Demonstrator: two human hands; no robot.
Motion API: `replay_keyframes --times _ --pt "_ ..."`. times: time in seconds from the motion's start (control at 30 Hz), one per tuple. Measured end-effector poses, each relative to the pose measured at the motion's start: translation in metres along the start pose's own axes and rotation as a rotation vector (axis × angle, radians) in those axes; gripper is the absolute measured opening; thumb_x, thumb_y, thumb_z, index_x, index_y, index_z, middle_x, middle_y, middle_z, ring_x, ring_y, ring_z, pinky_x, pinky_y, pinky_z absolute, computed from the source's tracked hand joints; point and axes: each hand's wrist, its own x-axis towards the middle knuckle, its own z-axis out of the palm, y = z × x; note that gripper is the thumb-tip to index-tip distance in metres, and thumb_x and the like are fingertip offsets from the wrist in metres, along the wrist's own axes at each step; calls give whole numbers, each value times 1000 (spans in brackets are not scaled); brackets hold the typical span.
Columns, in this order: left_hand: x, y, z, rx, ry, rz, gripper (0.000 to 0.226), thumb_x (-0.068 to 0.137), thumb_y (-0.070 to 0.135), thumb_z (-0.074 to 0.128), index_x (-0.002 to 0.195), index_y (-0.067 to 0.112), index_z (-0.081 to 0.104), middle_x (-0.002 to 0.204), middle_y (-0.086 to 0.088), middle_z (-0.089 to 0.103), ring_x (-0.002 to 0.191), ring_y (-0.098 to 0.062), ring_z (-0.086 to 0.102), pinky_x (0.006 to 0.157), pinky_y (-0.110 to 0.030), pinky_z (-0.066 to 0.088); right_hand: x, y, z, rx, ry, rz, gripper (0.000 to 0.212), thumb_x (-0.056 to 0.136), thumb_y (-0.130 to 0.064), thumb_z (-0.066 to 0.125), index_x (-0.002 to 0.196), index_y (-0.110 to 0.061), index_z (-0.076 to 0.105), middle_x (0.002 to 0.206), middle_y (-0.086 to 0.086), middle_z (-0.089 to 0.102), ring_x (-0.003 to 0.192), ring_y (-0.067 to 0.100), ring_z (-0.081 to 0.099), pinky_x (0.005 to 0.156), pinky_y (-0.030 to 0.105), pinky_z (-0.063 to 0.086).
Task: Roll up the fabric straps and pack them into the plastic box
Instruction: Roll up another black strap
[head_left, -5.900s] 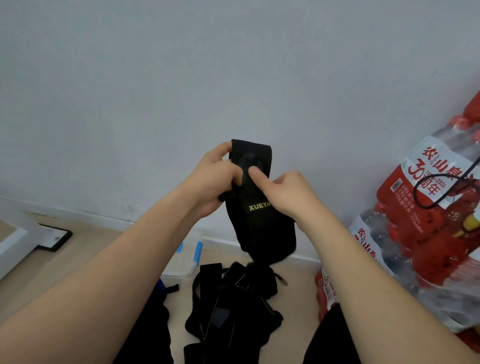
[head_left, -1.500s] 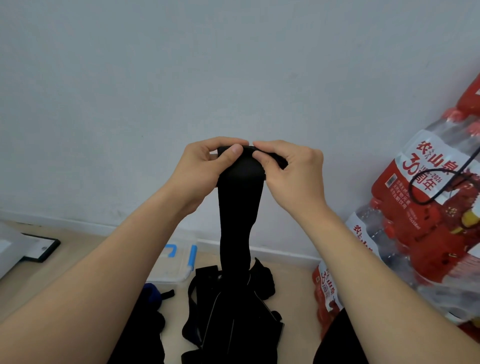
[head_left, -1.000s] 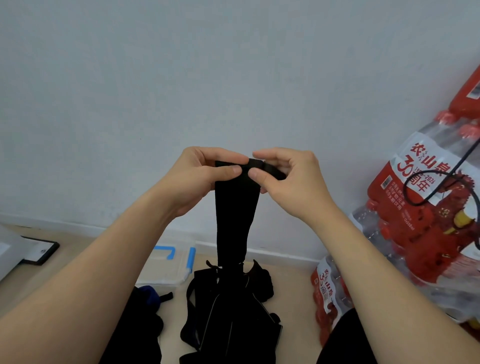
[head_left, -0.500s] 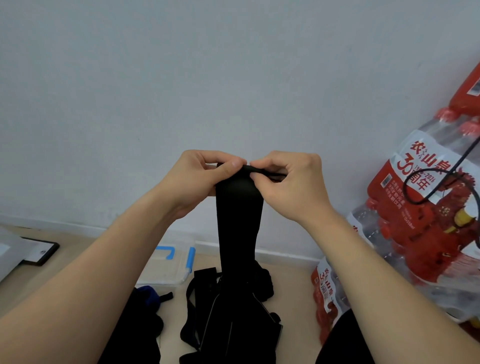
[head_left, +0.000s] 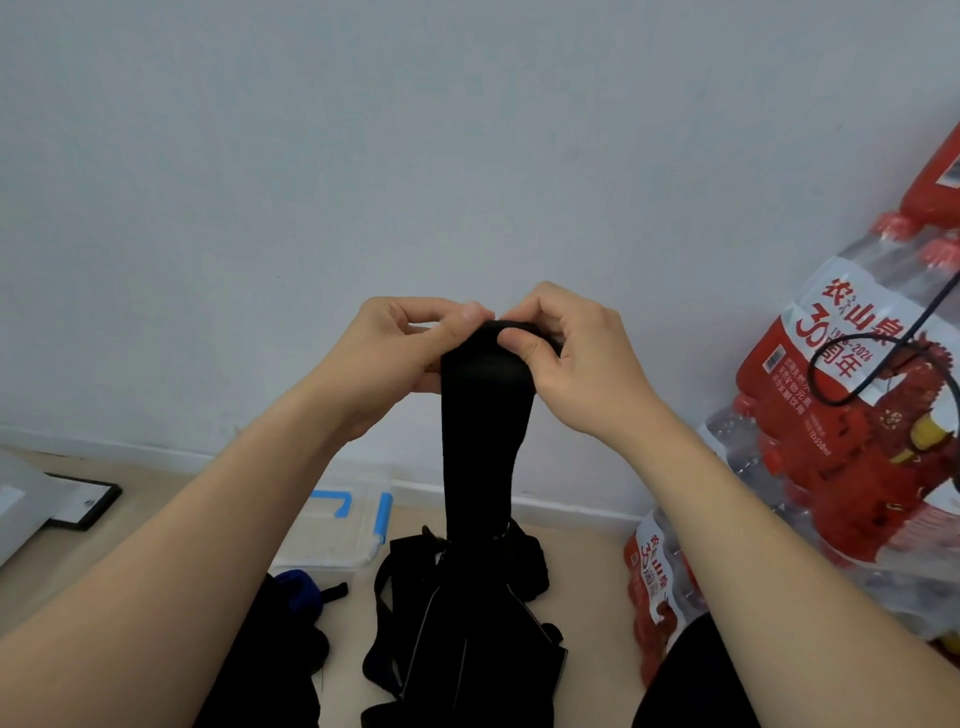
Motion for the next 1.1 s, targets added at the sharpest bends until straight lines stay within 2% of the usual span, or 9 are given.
replay_keyframes --times 0.17,0.3,0.37,0.5,0.67,0.8,0.87,1.0,1.1 --pt "0 -3 -4 32 58 -2 8 94 14 83 101 13 87 106 -14 83 102 -28 82 83 -33 66 -4 3 1 103 -85 50 4 101 -28 75 100 -25 77 87 -4 79 76 18 75 71 40 62" --pt "-1 -2 -5 34 77 -16 29 82 14 91 110 12 82 102 -14 84 97 -28 83 77 -27 64 -2 7 -3 180 -154 138 7 104 -28 73 104 -26 80 85 -2 82 59 22 73 61 30 58" --pt "-2 0 -3 88 58 3 29 86 22 89 112 13 81 99 -15 84 94 -29 83 75 -28 65 -1 6 -2 191 -108 136 5 103 -21 73 103 -23 78 87 0 81 67 19 75 63 33 59" --pt "-4 -1 1 126 -32 -2 27 106 38 68 117 19 83 103 -15 83 95 -31 82 77 -39 68 -2 6 1 84 -37 51 12 100 -16 75 97 -25 68 96 -5 80 95 18 75 87 46 60" --pt "-3 -1 -2 79 37 -4 18 100 17 77 115 11 83 106 -13 84 103 -28 82 88 -38 67 -6 3 -2 172 -30 95 16 91 -19 87 90 -33 78 92 -1 79 74 28 79 71 52 67" --pt "-4 -3 -3 117 33 28 23 97 5 78 119 13 79 109 -8 84 103 -25 81 86 -30 64 -5 3 -5 222 -117 162 11 101 -24 78 111 -21 81 90 2 83 71 23 79 65 39 63" --pt "-3 -2 -3 117 40 34 20 100 11 76 120 12 79 110 -10 83 104 -27 81 87 -33 64 -5 2 -4 197 -111 165 9 100 -21 79 108 -22 83 86 -3 83 64 17 77 60 30 60" --pt "-3 -2 -1 92 -94 -54 39 110 41 59 122 9 80 114 -18 81 107 -34 80 91 -43 66 -5 2 1 153 25 97 25 87 -16 90 111 -25 86 98 -16 83 92 -1 78 89 24 63" --pt "-1 -4 0 63 -68 -41 26 108 27 66 122 10 81 115 -18 81 109 -33 79 95 -43 65 -8 2 4 91 22 48 28 86 -17 91 111 -28 86 100 -19 82 97 -4 77 96 23 61"
